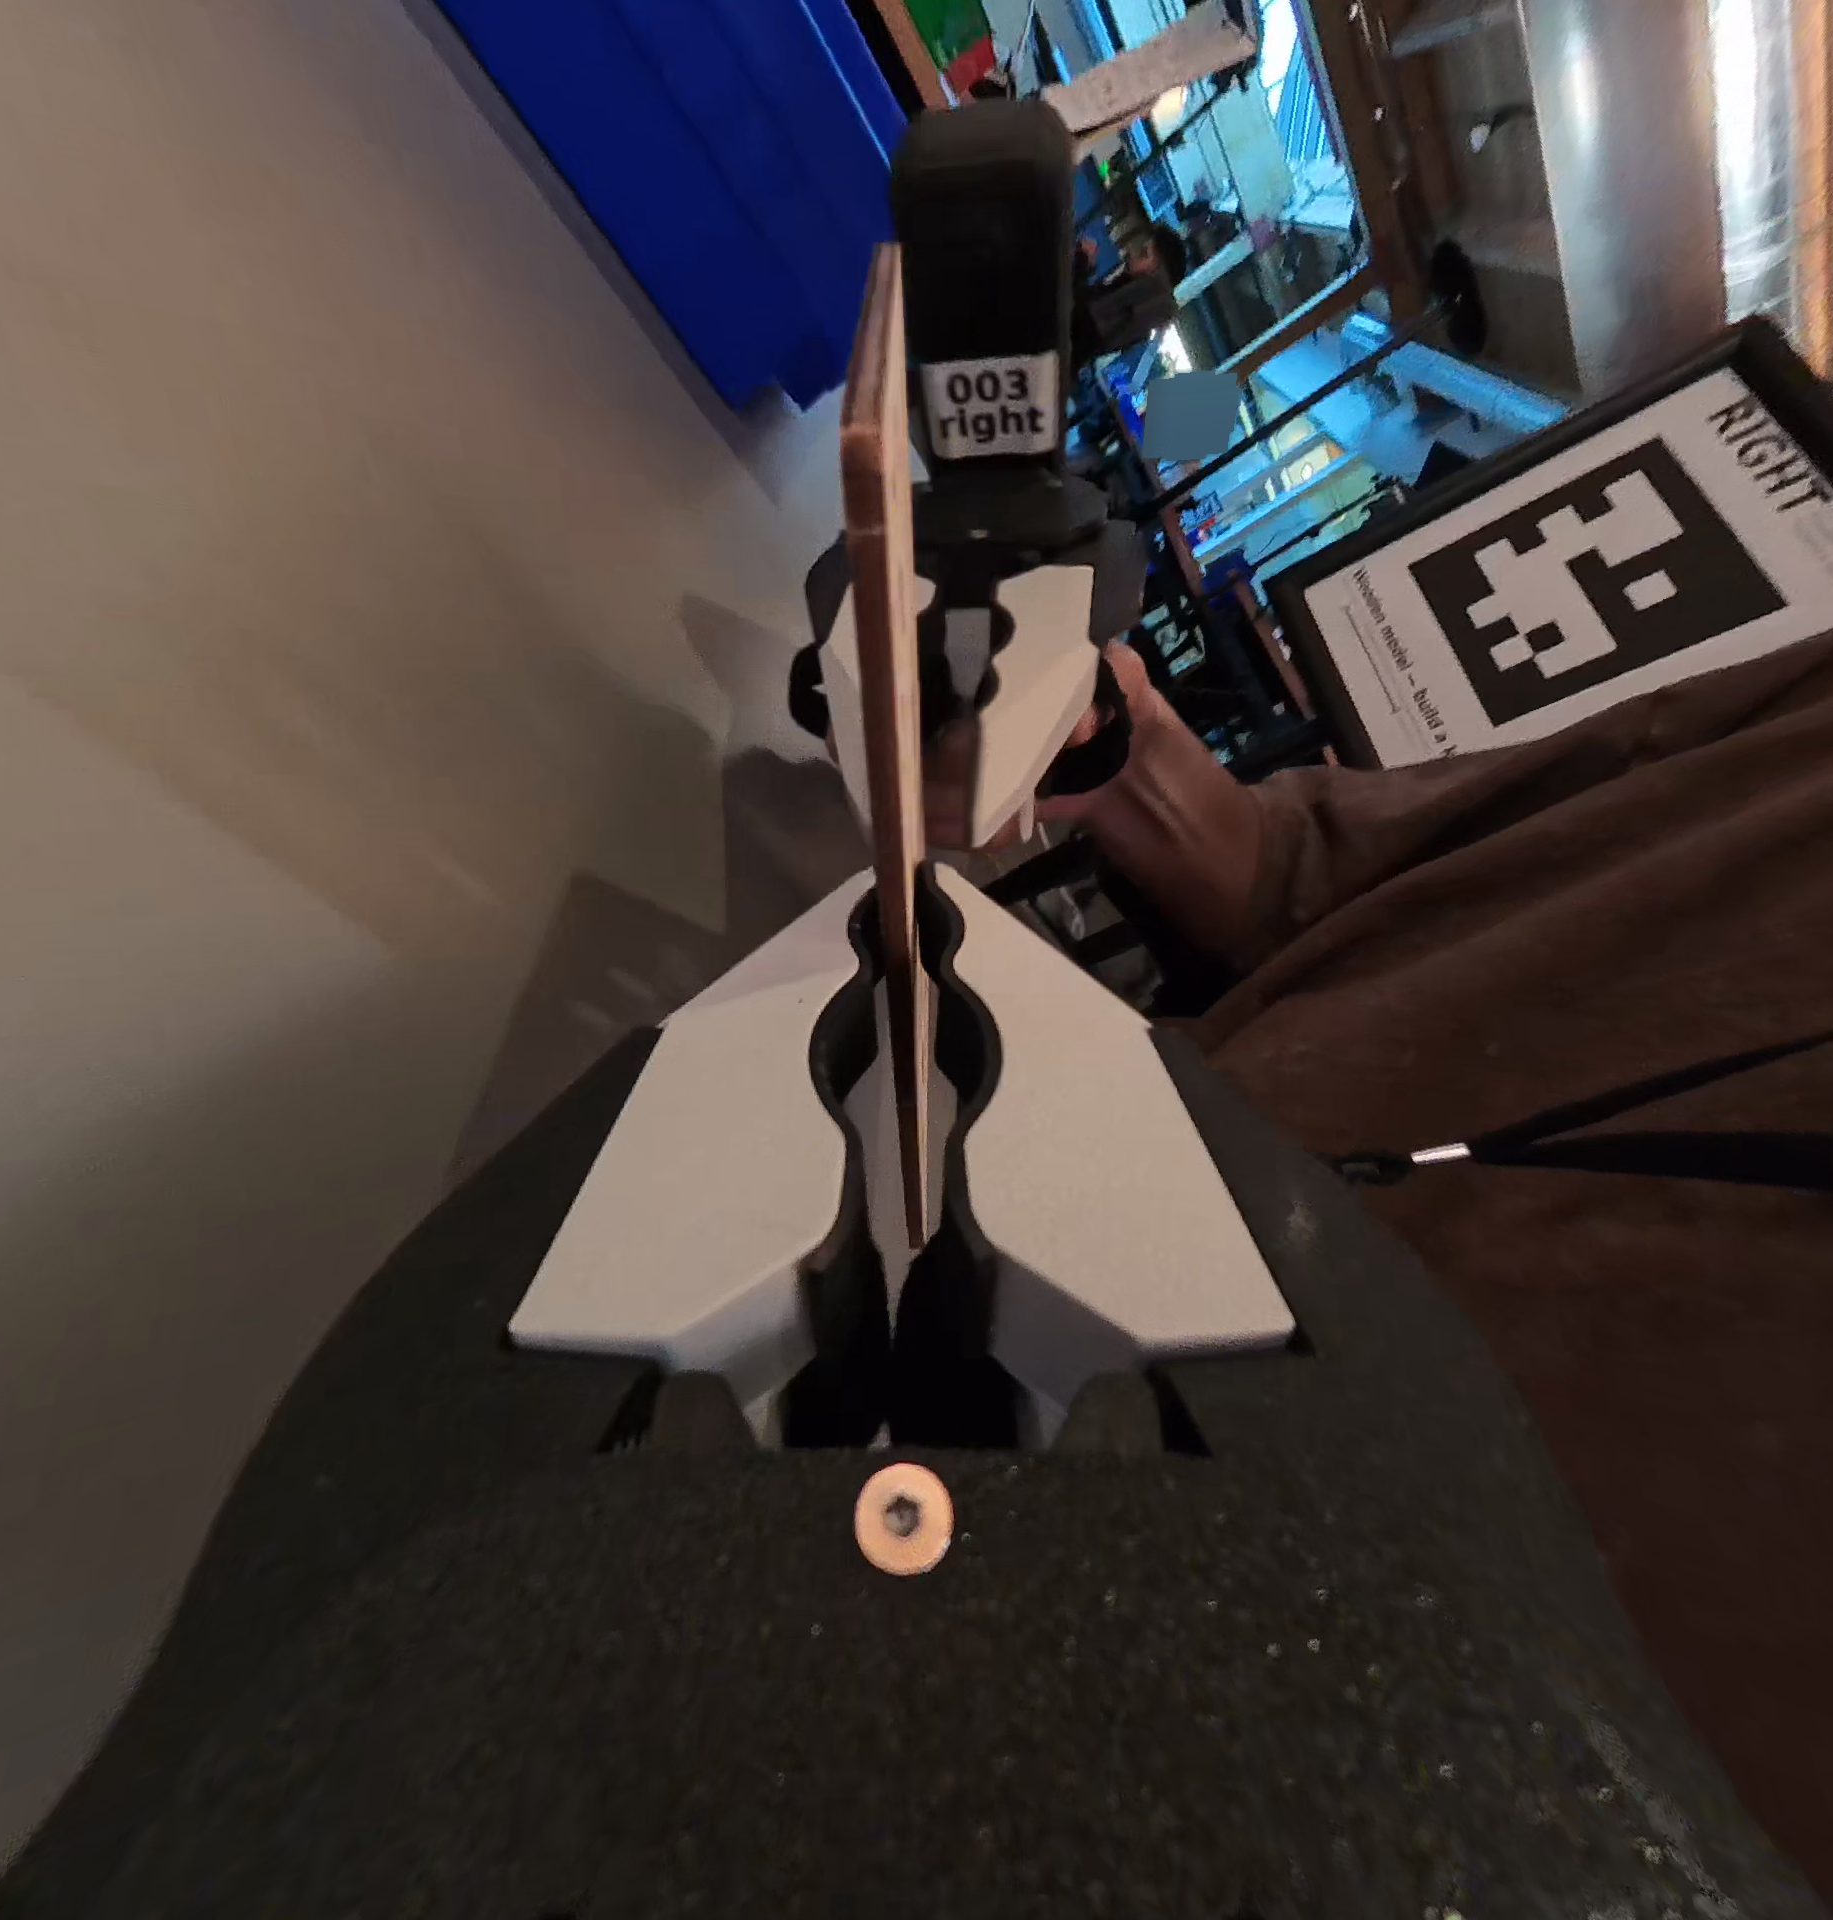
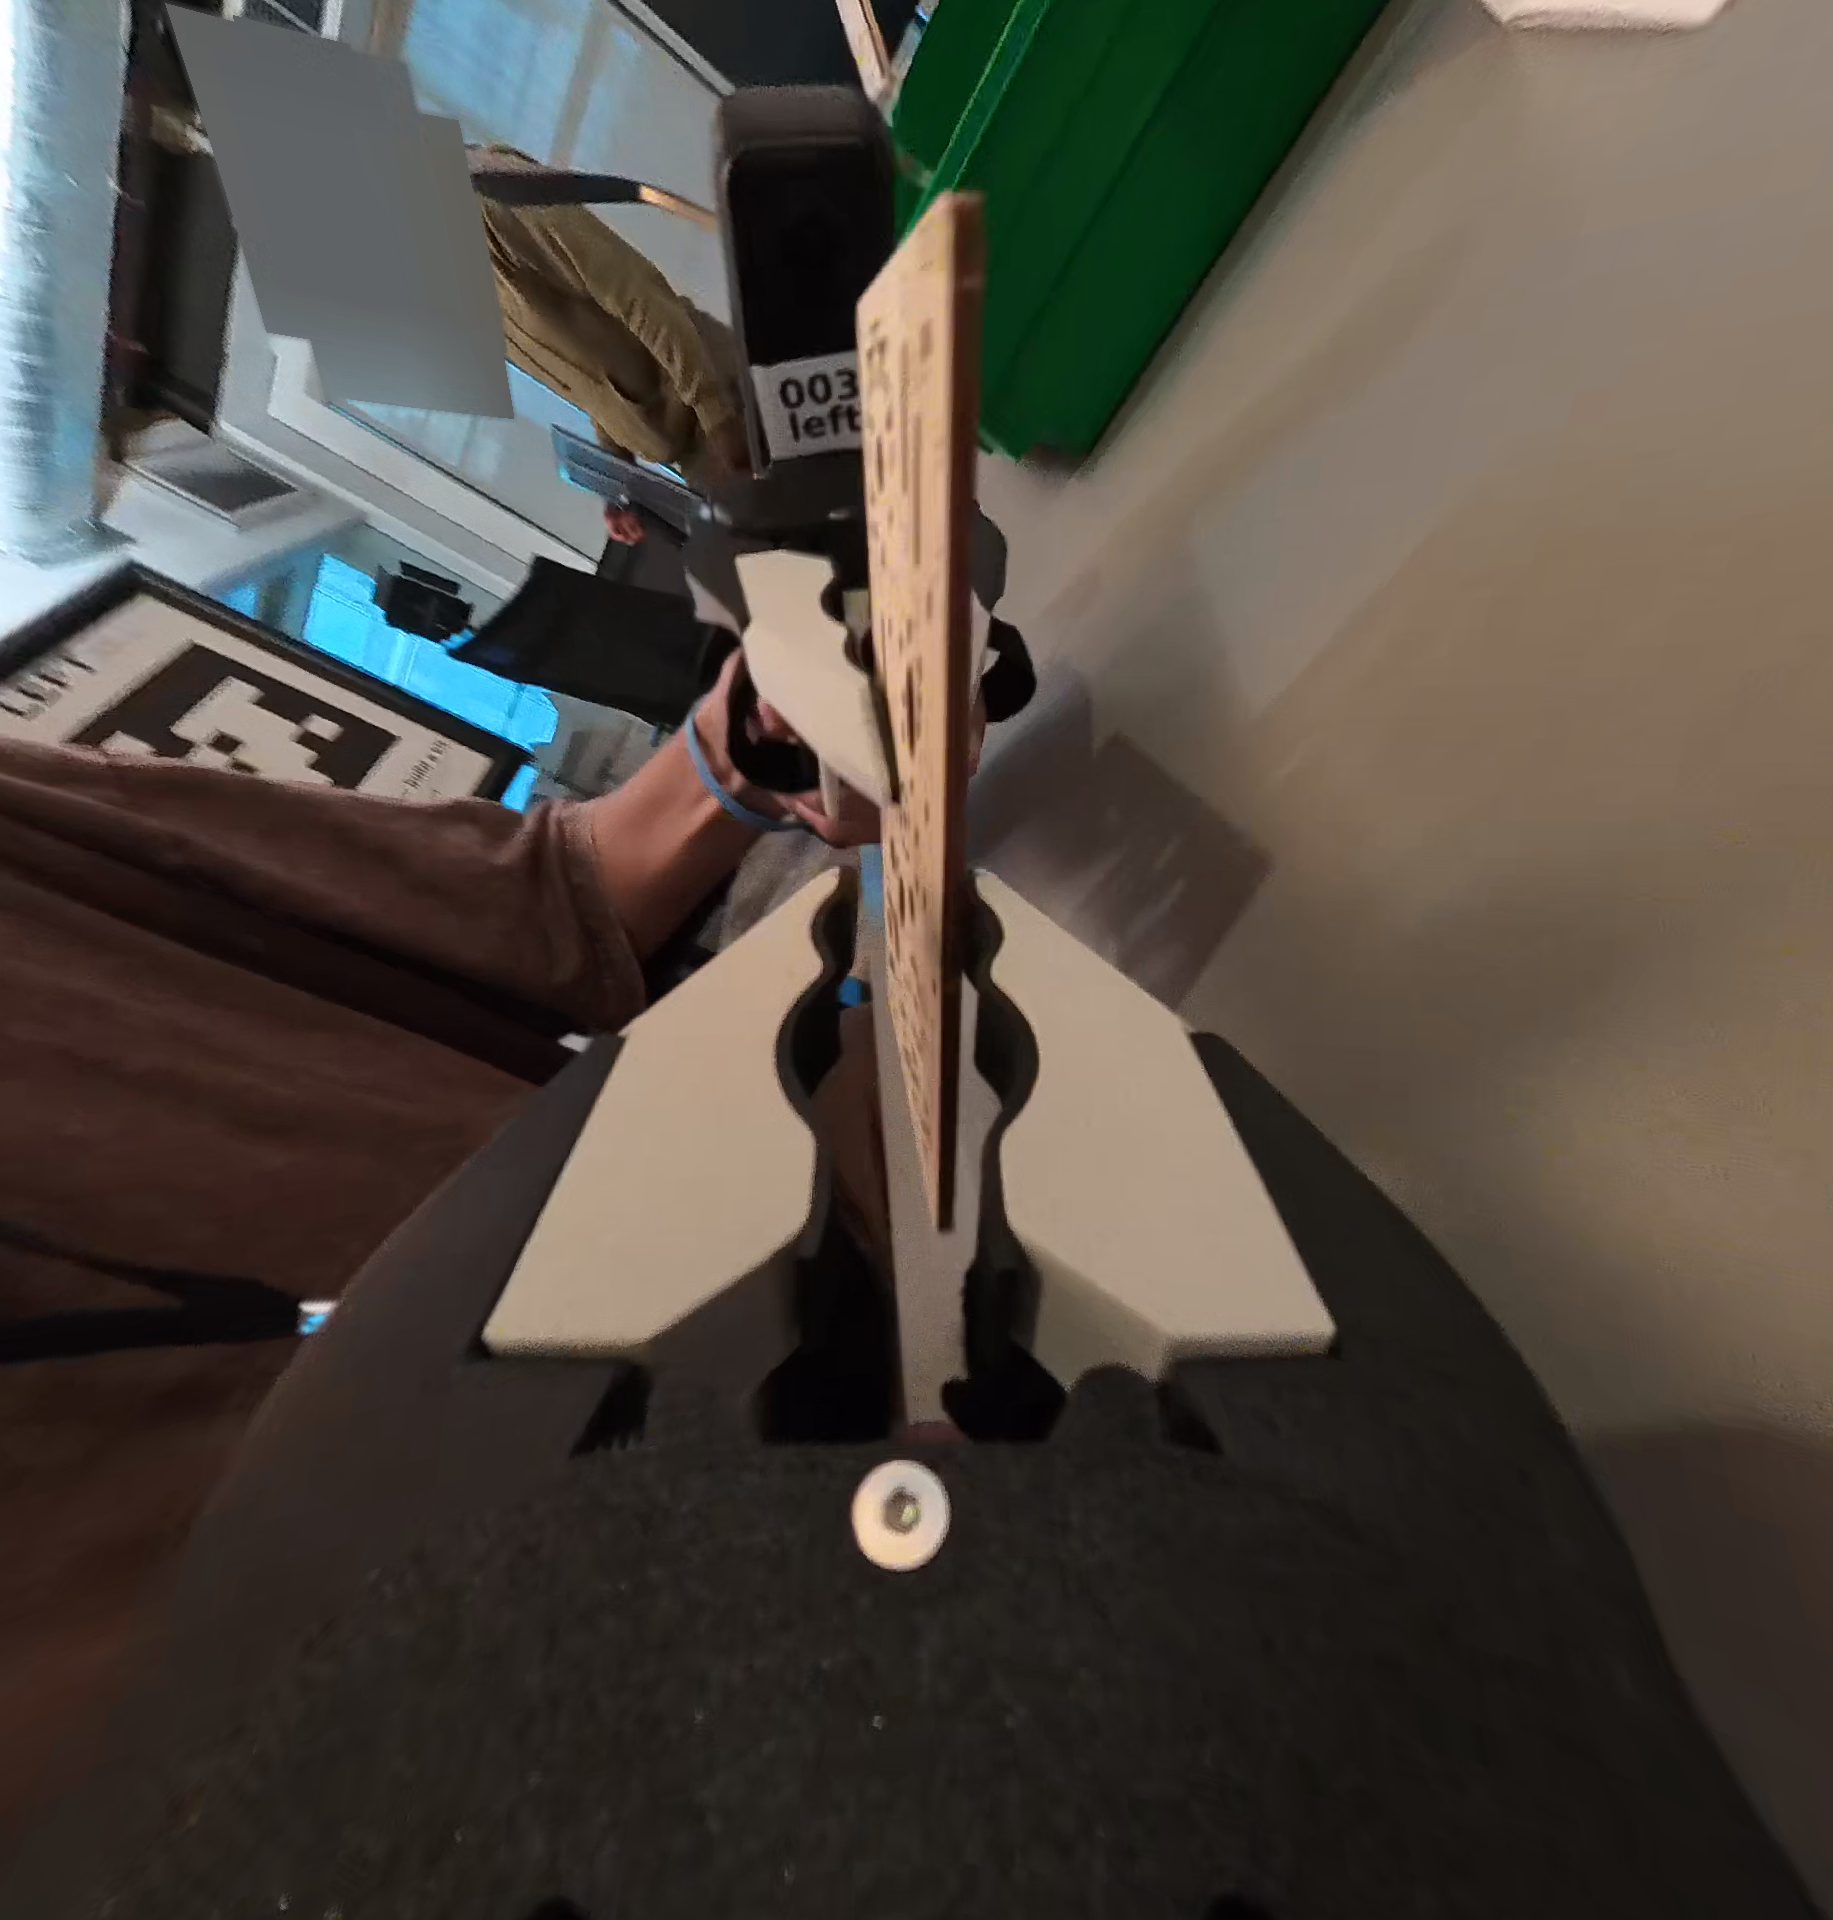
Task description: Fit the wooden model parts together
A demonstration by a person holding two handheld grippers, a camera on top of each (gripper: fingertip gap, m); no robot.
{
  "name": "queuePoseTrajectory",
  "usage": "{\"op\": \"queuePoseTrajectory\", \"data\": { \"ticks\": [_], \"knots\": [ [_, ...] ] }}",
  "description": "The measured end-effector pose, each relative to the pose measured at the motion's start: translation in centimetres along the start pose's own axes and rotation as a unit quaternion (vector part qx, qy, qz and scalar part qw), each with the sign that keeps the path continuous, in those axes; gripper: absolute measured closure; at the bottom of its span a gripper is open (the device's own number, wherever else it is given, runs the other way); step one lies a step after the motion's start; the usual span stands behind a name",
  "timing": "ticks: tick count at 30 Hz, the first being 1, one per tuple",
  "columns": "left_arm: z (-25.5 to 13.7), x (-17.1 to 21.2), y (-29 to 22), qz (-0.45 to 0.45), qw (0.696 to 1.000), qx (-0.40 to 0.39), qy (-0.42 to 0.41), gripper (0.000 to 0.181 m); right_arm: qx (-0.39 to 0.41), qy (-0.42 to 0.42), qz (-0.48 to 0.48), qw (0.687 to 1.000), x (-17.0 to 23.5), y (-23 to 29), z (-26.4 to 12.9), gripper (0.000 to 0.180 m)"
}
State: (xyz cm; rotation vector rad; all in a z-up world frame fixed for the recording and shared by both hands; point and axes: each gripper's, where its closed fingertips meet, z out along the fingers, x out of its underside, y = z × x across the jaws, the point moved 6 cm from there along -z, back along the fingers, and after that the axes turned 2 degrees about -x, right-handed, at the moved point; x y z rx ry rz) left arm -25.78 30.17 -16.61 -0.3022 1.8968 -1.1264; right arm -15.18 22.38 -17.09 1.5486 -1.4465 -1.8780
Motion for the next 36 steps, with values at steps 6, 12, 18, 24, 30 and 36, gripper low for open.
{"op": "queuePoseTrajectory", "data": {
  "ticks": [6, 12, 18, 24, 30, 36],
  "knots": [
    [-0.8, 0.1, 0.6, -0.004, 1.0, -0.025, -0.01, 0.18, 0.084, 0.071, -0.062, 0.992, 1.7, -0.8, -0.3, 0.169],
    [-0.9, -0.6, -0.2, -0.01, 0.999, 0.008, -0.047, 0.179, 0.024, 0.018, -0.026, 0.999, 0.7, 0.3, -1.0, 0.175],
    [0.2, 0.2, -0.9, -0.031, 0.998, 0.042, -0.02, 0.127, -0.059, -0.069, 0.048, 0.995, -0.8, 0.7, -1.8, 0.177],
    [2.2, 0.4, -1.7, -0.008, 0.999, 0.046, -0.02, 0.178, -0.034, -0.05, 0.011, 0.998, -0.5, 1.2, -0.4, 0.177],
    [2.0, 0.9, -1.4, 0.001, 1.0, 0.031, 0.0, 0.179, 0.018, -0.001, -0.061, 0.998, 0.4, 1.5, -0.7, 0.17],
    [2.2, 0.9, -1.4, 0.003, 1.0, 0.026, 0.003, 0.179, 0.041, 0.005, -0.073, 0.996, 0.4, 1.4, -0.8, 0.175]
  ]
}}
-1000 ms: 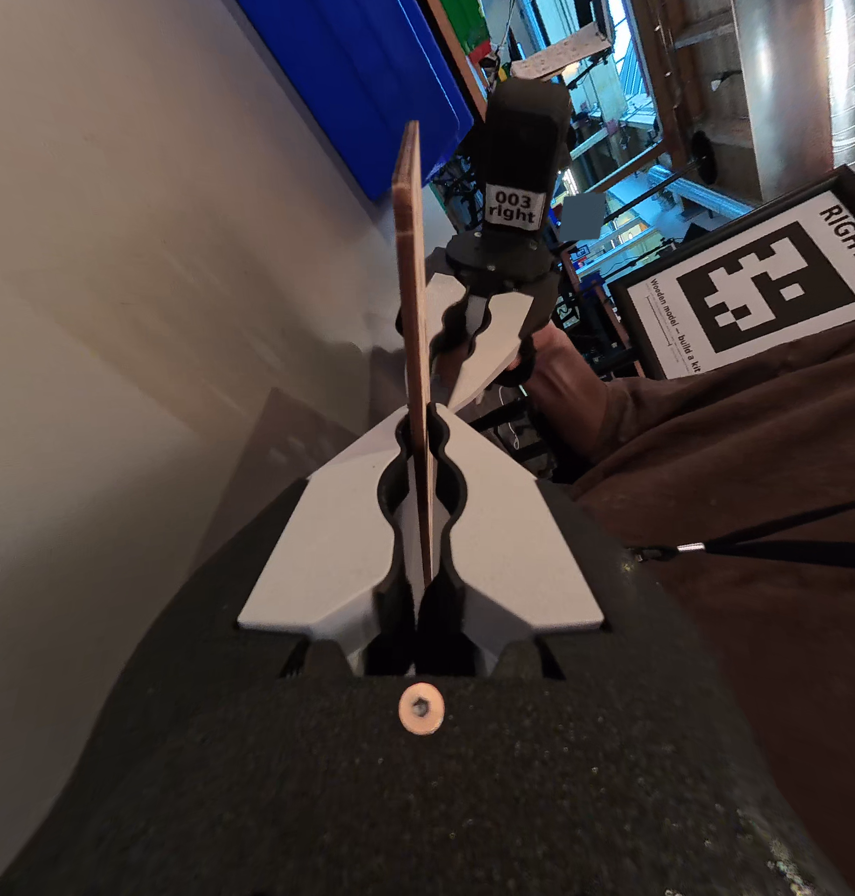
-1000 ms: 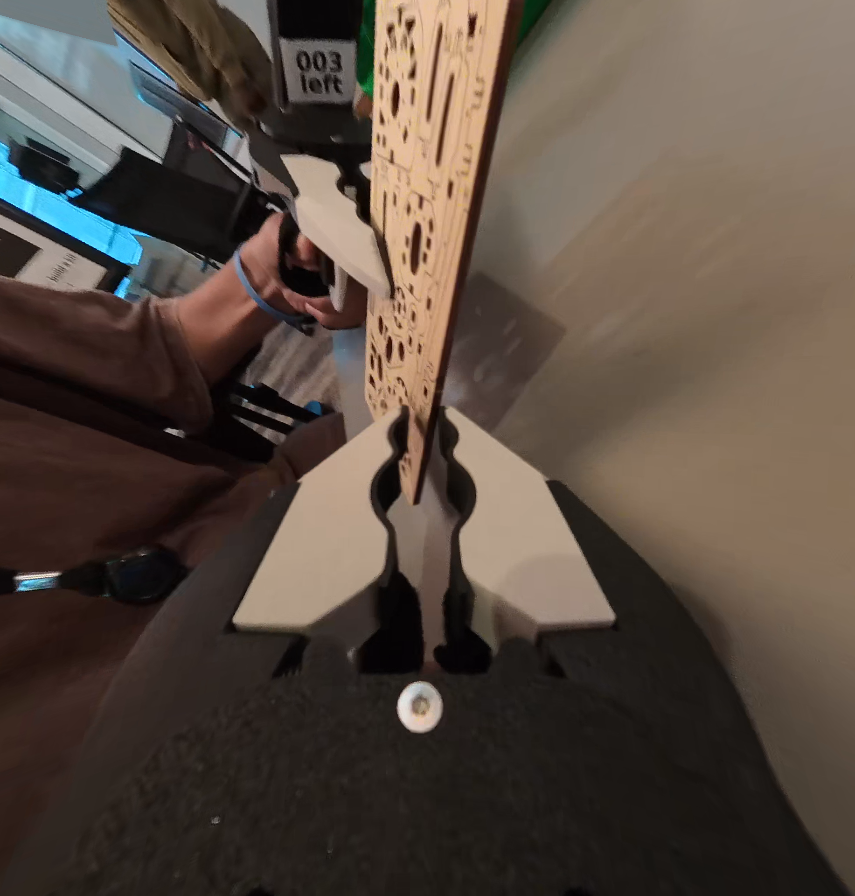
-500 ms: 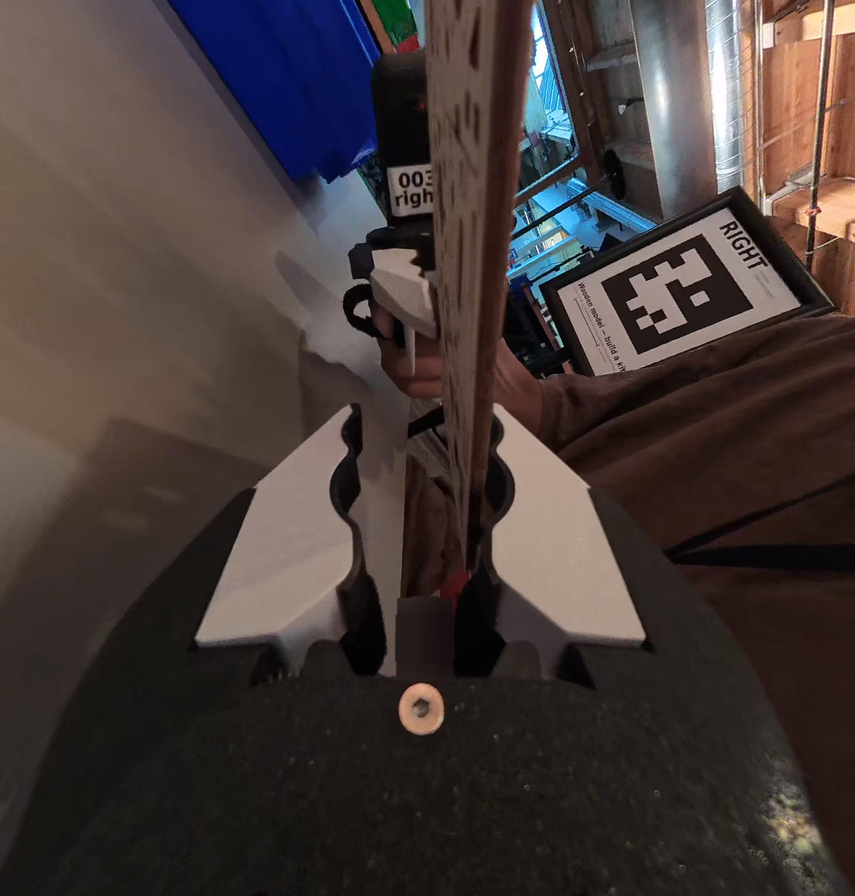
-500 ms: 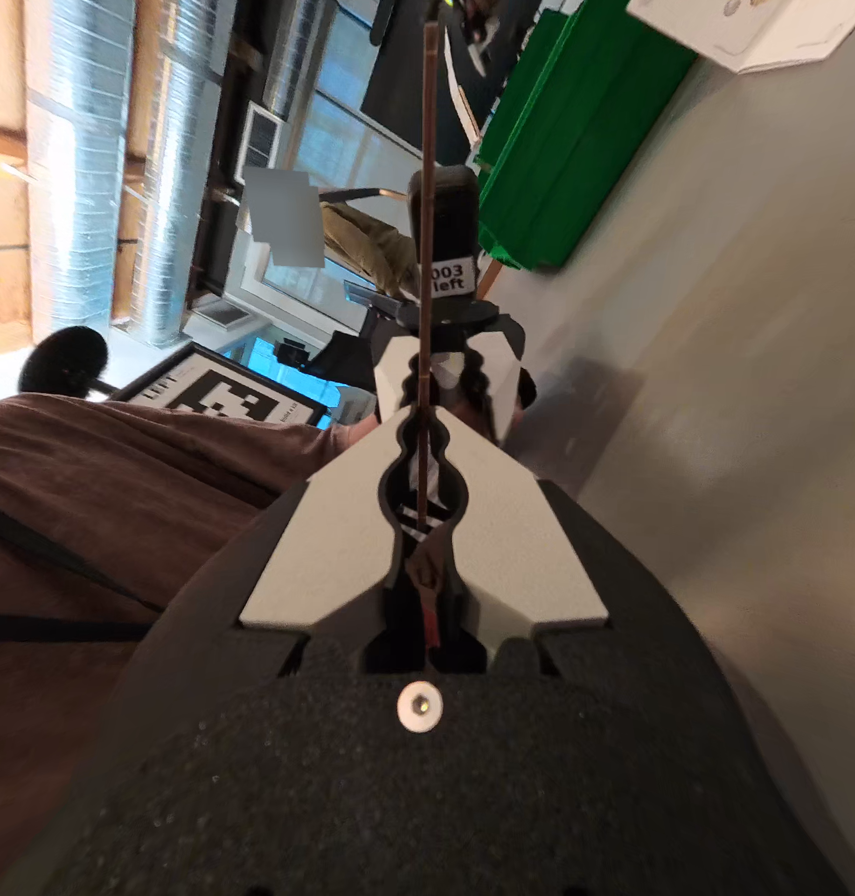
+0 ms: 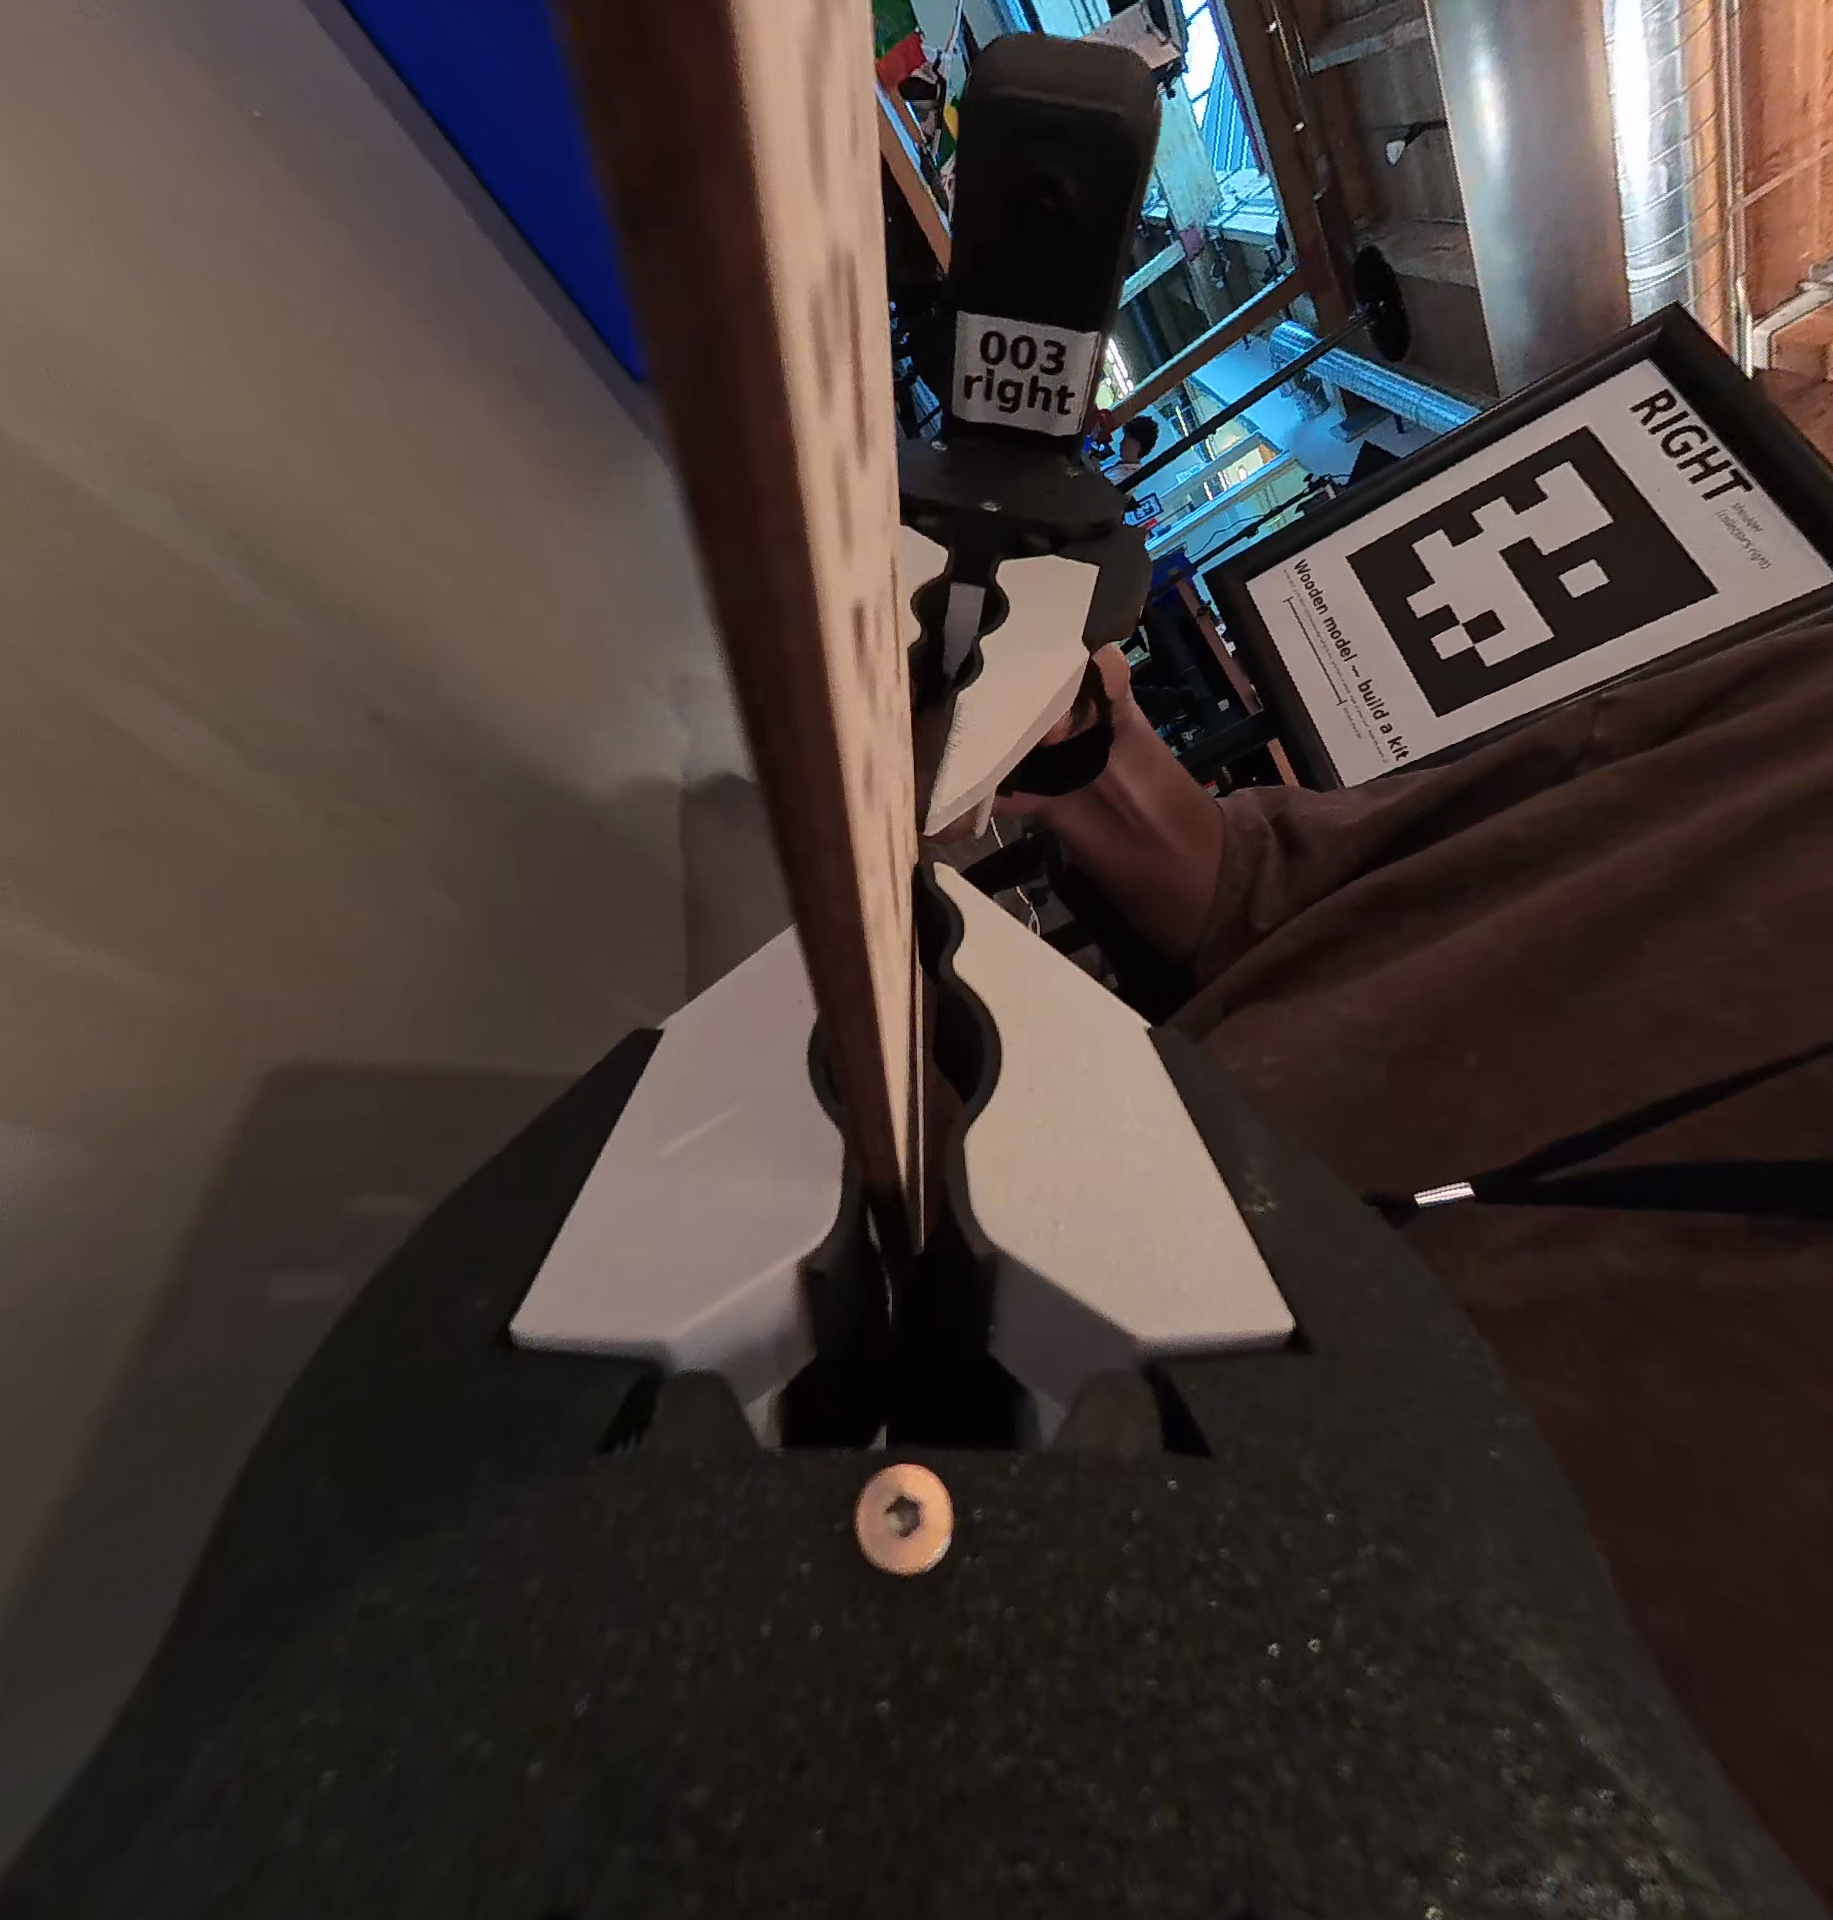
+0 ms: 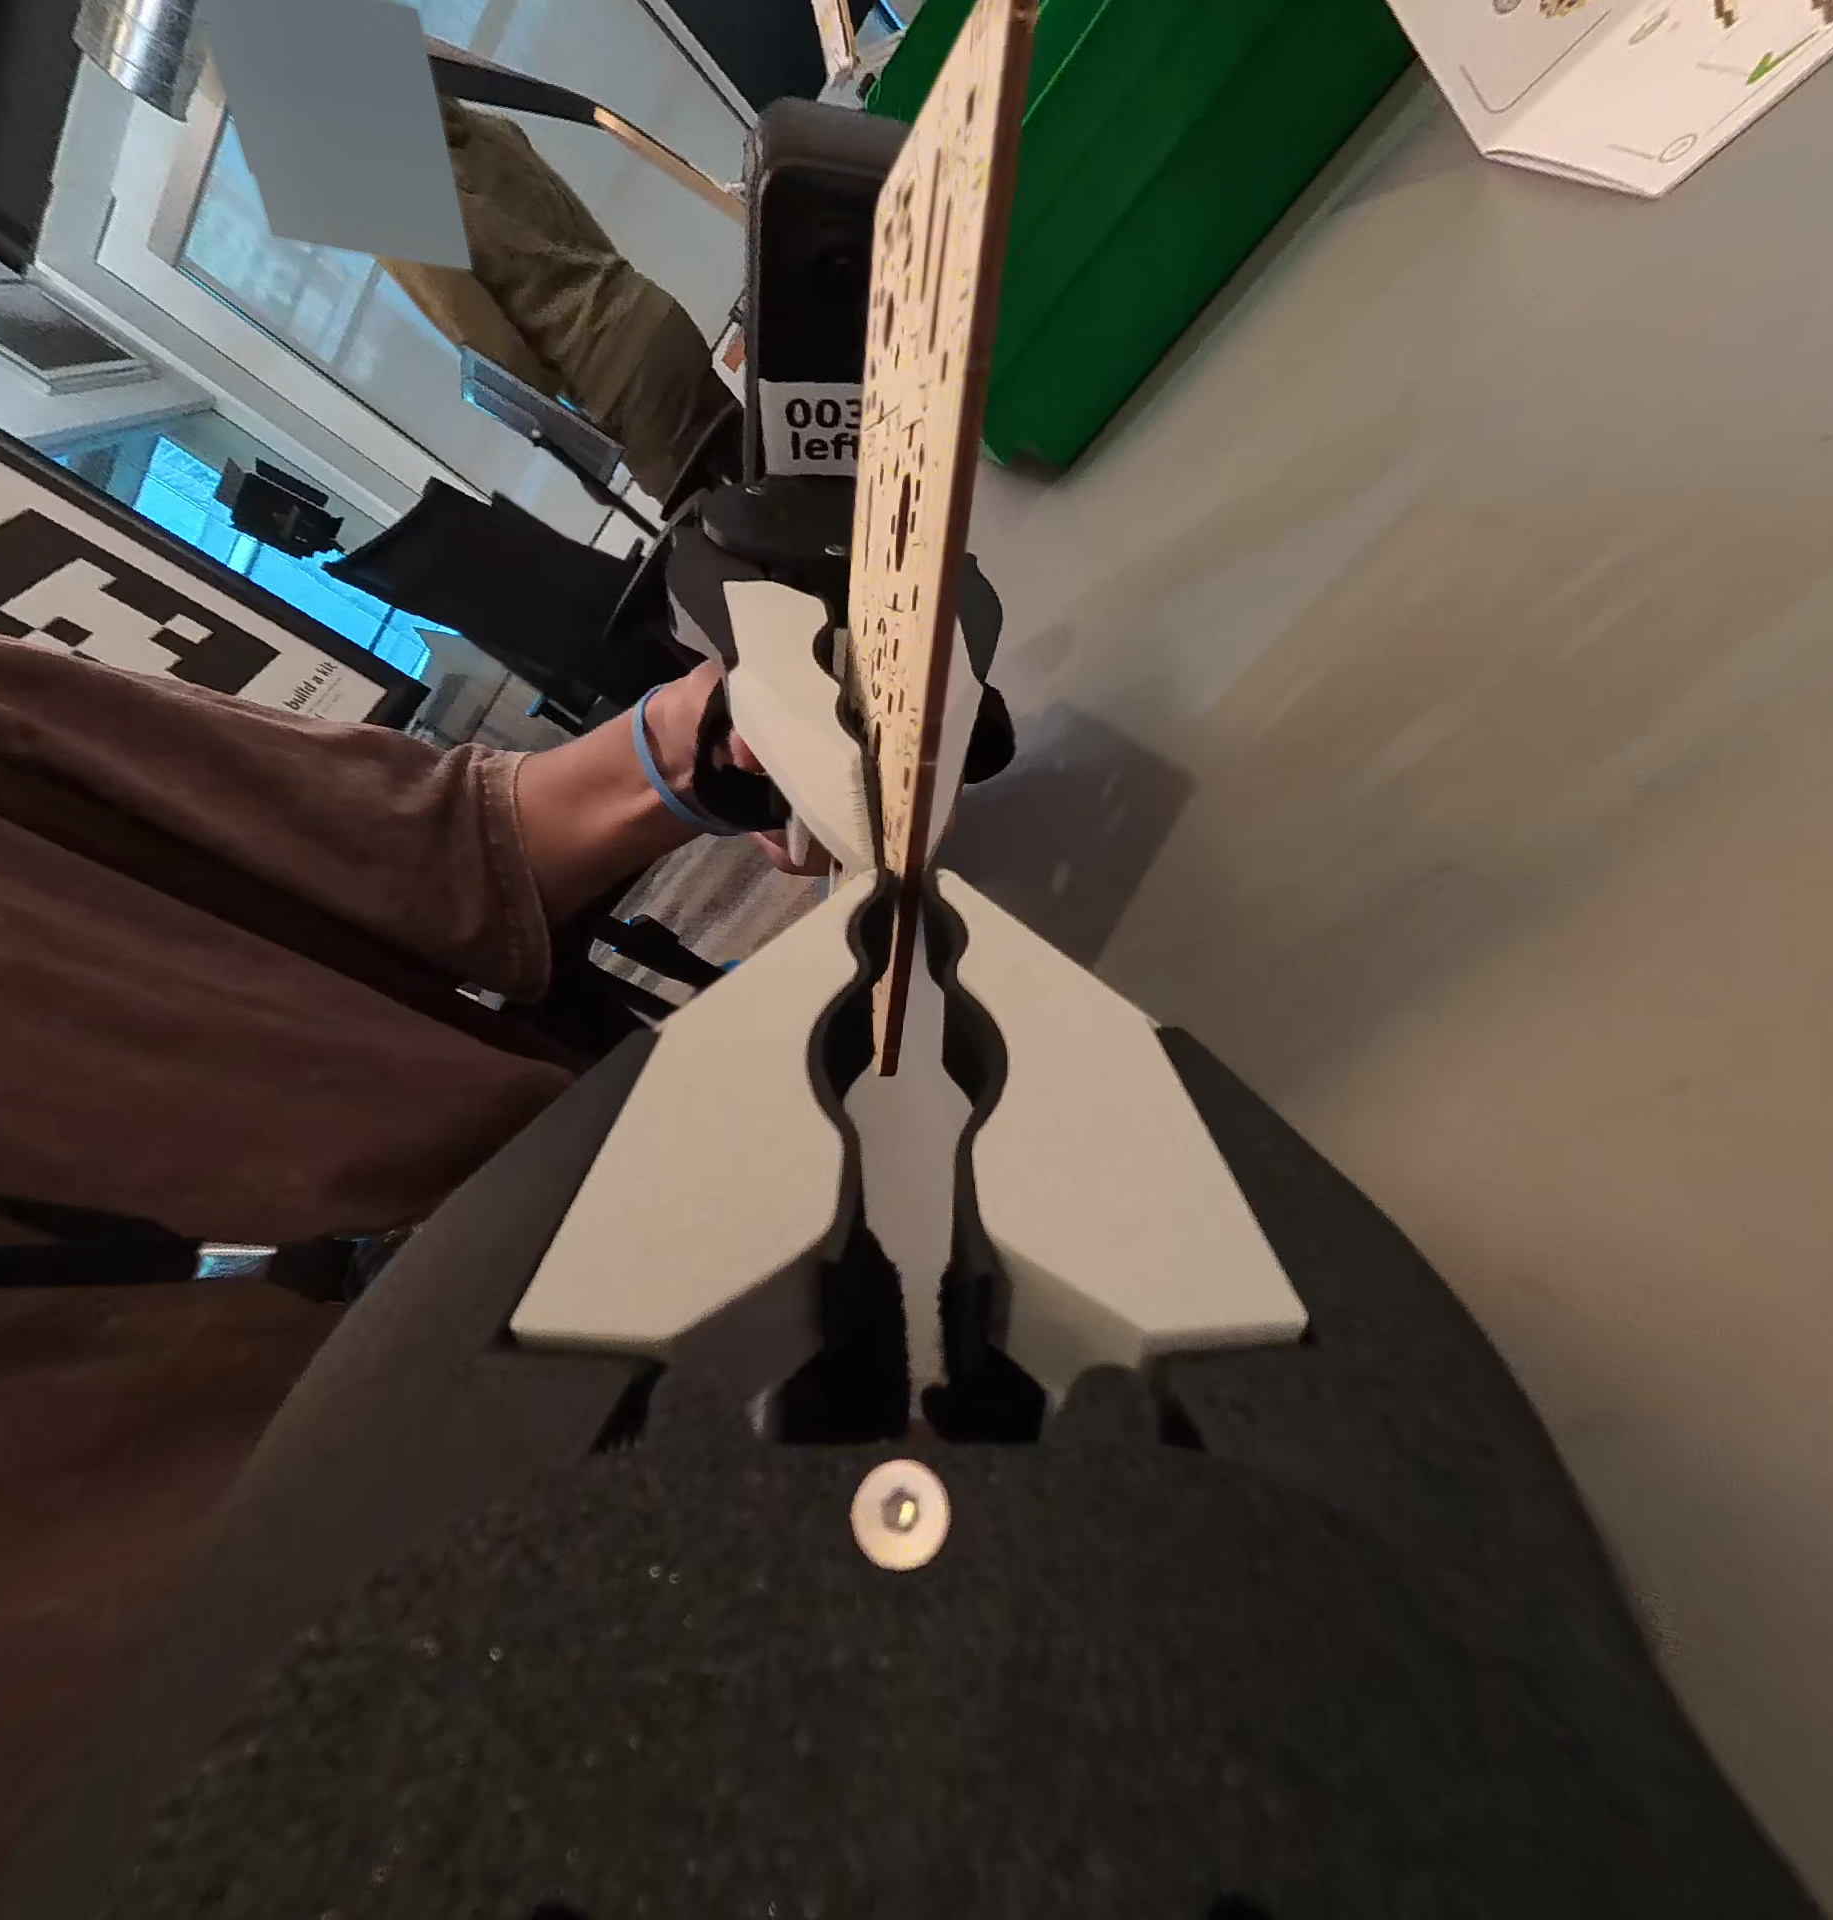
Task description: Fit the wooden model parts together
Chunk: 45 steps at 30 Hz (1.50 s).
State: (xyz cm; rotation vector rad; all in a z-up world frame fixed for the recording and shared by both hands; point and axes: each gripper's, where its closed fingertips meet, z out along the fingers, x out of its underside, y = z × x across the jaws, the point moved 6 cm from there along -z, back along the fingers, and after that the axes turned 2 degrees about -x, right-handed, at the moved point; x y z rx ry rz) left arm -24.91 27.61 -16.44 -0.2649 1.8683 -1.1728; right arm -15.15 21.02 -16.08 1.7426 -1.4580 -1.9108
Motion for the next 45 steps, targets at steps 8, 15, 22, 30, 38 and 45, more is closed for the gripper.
{"op": "queuePoseTrajectory", "data": {
  "ticks": [8, 15, 22, 30, 38, 45],
  "knots": [
    [0.1, 0.0, 0.1, 0.008, 1.0, -0.008, 0.001, 0.179, 0.001, 0.009, 0.004, 1.0, 0.3, -0.1, 0.1, 0.175],
    [0.3, 0.2, 0.7, 0.014, 0.998, -0.057, -0.001, 0.18, 0.059, 0.021, -0.008, 0.998, 0.6, -0.7, 0.2, 0.174],
    [0.9, 0.6, 1.5, 0.024, 0.994, -0.105, 0.004, 0.18, 0.116, 0.039, -0.036, 0.992, 1.1, -1.5, 0.3, 0.174],
    [0.4, -0.3, 0.4, 0.005, 1.0, -0.021, -0.018, 0.179, -0.006, -0.016, 0.017, 1.0, -0.1, -0.5, -0.5, 0.175],
    [-0.9, -0.5, 2.1, -0.073, 0.995, -0.05, -0.045, 0.179, 0.175, 0.055, -0.225, 0.957, 0.1, 0.5, -0.4, 0.171],
    [-0.5, 0.8, 3.7, -0.075, 0.989, -0.126, 0.002, 0.179, 0.249, 0.106, -0.286, 0.919, 1.1, 0.0, 1.7, 0.168]
  ]
}}
